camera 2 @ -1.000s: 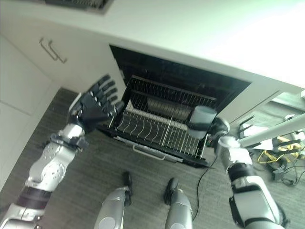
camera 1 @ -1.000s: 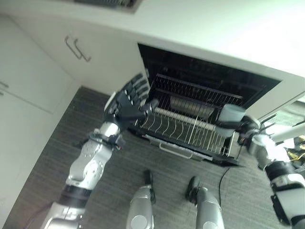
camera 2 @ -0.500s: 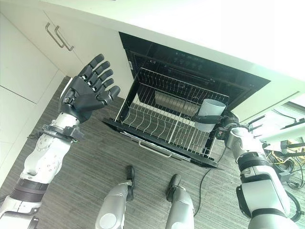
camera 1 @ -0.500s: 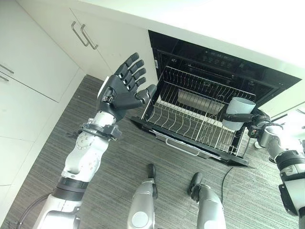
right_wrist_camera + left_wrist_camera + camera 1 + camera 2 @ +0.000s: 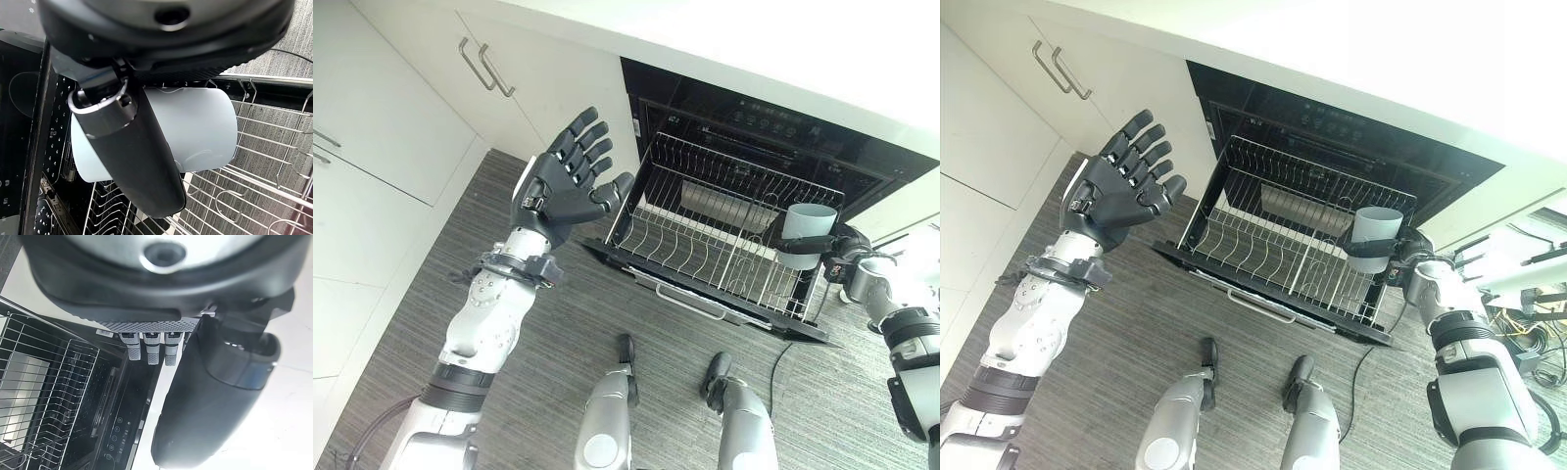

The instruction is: Place the dishes in the dishwasher.

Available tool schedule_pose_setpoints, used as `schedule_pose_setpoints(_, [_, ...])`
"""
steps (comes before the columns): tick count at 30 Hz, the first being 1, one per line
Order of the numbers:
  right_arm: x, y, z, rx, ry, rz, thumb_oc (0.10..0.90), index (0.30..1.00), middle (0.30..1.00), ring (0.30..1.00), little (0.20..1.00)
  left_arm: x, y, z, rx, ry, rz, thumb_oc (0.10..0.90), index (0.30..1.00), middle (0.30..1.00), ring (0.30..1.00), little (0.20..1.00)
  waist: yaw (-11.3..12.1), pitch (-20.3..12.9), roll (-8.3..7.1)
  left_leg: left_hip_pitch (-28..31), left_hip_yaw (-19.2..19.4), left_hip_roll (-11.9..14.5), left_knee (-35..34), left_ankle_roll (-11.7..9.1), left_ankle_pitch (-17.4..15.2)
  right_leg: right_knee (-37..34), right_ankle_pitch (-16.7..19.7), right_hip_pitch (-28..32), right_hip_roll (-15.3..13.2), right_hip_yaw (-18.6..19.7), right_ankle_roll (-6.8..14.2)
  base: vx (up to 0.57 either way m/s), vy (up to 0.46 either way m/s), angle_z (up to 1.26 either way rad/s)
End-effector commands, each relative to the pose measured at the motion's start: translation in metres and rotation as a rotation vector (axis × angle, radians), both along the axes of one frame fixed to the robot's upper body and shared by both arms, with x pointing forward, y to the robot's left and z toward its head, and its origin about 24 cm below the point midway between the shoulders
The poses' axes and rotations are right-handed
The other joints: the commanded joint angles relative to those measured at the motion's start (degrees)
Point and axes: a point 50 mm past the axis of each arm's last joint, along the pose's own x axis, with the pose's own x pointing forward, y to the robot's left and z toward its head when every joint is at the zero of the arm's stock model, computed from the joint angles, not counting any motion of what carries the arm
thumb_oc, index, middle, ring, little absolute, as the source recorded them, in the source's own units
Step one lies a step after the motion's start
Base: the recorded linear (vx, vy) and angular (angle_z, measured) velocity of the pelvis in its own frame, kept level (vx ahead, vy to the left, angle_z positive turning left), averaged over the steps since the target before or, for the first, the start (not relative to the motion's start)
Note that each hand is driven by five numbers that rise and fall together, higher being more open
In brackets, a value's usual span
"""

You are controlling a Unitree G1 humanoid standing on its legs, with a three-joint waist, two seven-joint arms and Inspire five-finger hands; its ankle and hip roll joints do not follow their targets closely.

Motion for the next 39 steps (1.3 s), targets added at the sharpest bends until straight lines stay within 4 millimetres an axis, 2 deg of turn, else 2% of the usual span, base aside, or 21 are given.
schedule_pose_setpoints(1, [0.015,0.002,0.054,-0.161,-0.146,0.02,0.8,0.9,0.9,0.9,0.9,-0.019,-0.001,0.052,-0.026,-0.291,-0.039,0.8,0.9,0.9,0.9,0.9,-0.6,-5.0,-2.11,2.5,-1.8,1.1,4.8,-1.5,-14.1,-7.5,-2.0,4.9,-1.0,2.8,7.0,0.0,0.0,0.0])
schedule_pose_setpoints(6, [0.014,0.012,0.078,-0.221,-0.25,0.059,0.8,0.9,0.9,0.9,0.9,-0.022,0.003,0.05,-0.02,-0.291,-0.028,0.8,0.9,0.9,0.9,0.9,-1.3,-4.9,-2.67,2.7,-1.5,1.3,4.8,-1.4,-14.3,-7.5,-2.0,4.8,-0.8,3.1,7.2,0.02,0.0,-0.02])
schedule_pose_setpoints(12, [0.01,0.024,0.082,-0.258,-0.288,0.084,0.8,0.9,0.9,0.9,0.9,-0.024,0.002,0.049,-0.01,-0.296,-0.02,0.8,0.9,0.9,0.9,0.9,-1.8,-4.6,-3.26,2.8,-1.4,1.3,4.8,-1.0,-14.7,-7.5,-1.9,4.6,-0.5,3.4,7.3,0.0,0.0,0.0])
schedule_pose_setpoints(27, [0.001,0.034,0.09,-0.203,-0.393,0.087,0.8,0.9,0.9,0.9,0.9,-0.03,0.009,0.048,-0.013,-0.323,0.002,0.8,0.9,0.9,0.9,0.9,-2.3,-4.7,-3.74,3.4,-1.0,1.3,4.8,-0.6,-15.2,-7.5,-2.0,5.1,-0.1,3.7,7.3,0.0,0.0,-0.01])
schedule_pose_setpoints(33, [-0.019,0.05,0.074,-0.082,-0.459,0.142,0.8,0.9,0.9,0.9,0.9,-0.044,0.01,0.042,-0.047,-0.38,-0.006,0.8,0.9,0.9,0.9,0.9,-3.1,-5.9,-4.16,4.4,-1.0,0.8,4.8,-0.3,-15.6,-7.5,-2.5,6.2,0.1,4.0,7.2,0.06,0.033,0.0])
schedule_pose_setpoints(39, [-0.063,0.069,0.03,0.095,-0.496,0.219,0.8,0.9,0.9,0.9,0.9,-0.062,0.016,0.035,-0.085,-0.445,0.008,0.8,0.9,0.9,0.9,0.9,-4.1,-8.7,-5.24,6.0,-1.1,0.5,4.8,0.1,-16.3,-7.5,-2.6,8.2,-0.6,3.2,8.1,0.07,0.068,0.04])
